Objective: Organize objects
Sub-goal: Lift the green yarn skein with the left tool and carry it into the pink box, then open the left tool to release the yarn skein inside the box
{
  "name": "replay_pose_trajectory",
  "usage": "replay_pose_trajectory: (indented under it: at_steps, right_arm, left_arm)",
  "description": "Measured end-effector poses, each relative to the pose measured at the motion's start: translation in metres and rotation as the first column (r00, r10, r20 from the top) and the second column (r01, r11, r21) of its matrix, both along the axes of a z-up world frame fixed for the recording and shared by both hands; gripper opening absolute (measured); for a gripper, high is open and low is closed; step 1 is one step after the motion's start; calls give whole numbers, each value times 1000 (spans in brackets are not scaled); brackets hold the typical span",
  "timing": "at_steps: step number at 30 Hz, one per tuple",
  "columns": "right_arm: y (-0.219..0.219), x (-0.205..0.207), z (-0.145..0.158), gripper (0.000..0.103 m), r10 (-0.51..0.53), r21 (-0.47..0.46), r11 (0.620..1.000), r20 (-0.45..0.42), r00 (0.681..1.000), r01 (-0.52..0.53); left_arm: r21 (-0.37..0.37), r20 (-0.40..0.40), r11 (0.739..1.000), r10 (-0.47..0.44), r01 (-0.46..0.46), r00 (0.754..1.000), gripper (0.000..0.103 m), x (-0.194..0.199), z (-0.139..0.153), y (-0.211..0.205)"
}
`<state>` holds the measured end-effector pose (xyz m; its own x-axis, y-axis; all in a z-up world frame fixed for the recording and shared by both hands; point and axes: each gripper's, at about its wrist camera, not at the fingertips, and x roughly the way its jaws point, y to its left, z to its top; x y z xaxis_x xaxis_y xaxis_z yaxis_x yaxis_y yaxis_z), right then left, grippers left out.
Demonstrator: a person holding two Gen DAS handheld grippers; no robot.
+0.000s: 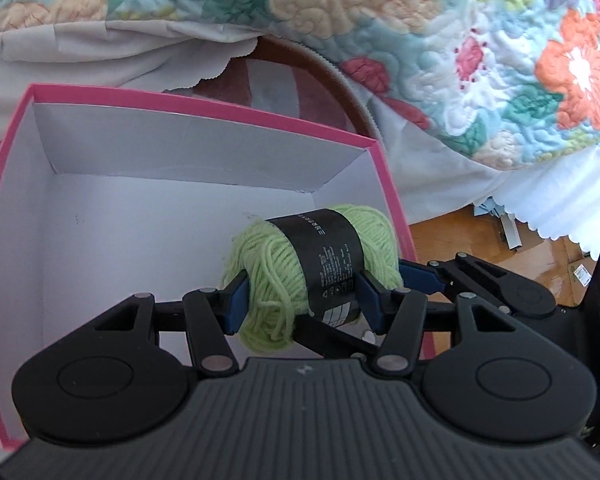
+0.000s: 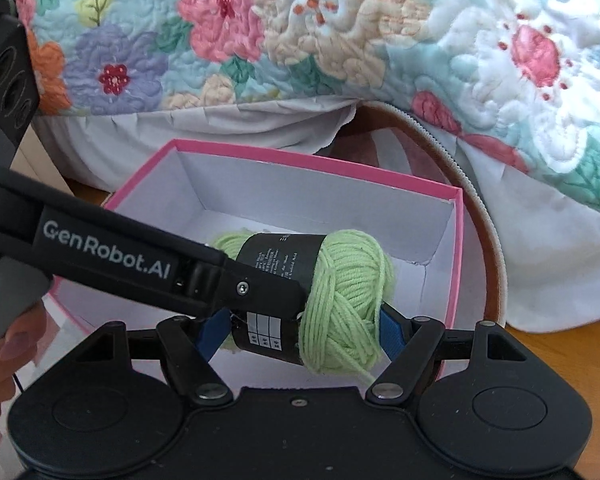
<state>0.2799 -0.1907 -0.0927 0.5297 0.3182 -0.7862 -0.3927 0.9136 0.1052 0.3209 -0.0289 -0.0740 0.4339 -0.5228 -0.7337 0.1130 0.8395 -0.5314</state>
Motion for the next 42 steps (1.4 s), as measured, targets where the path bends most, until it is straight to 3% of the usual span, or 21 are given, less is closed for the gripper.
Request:
replay_pose_trajectory:
  at_steps: [6, 12, 16, 24, 29, 32, 34, 38, 42]
  right_arm:
    - [-5, 20, -13, 81, 66, 5, 998, -82, 994, -65]
    - [-6, 23, -17, 80, 127, -9, 992, -109, 986, -129]
    - [1, 24, -20, 64, 97, -131, 986, -55, 994, -104]
    - [6, 26, -28, 30, 69, -285, 957, 25, 997, -59]
    - [9, 28, -30, 29, 73, -297, 953, 38, 997, -59]
    - [6, 24, -29, 28, 69, -303, 952, 54, 996, -49]
    - [2, 20, -27, 29, 76, -278, 959, 69, 995, -54]
    - [-8, 11, -19, 30, 90, -177, 981, 44, 995, -81]
    - [-9, 3, -15, 30, 122, -181, 977, 25, 992, -115]
  left_arm:
    - [-12, -26, 1000, 8, -9, 1000, 55, 10, -20, 4]
    - [-39, -22, 999, 15, -16, 1000, 55, 22, -27, 7]
    - [-28, -27, 1000, 4, -5, 1000, 55, 33, -31, -1]
    - [24, -33, 1000, 1, -1, 999, 50, 44, -47, -13]
    - [72, -42, 996, 47, -44, 998, 53, 39, -43, -10]
    - [138, -33, 989, 58, -53, 998, 51, 33, -38, -13]
    - [144, -35, 988, 57, -52, 998, 37, 31, -38, -15]
    - [181, 12, 982, 52, -53, 999, 27, 34, -38, -27]
    - [195, 15, 980, 41, -43, 999, 24, 39, -44, -40]
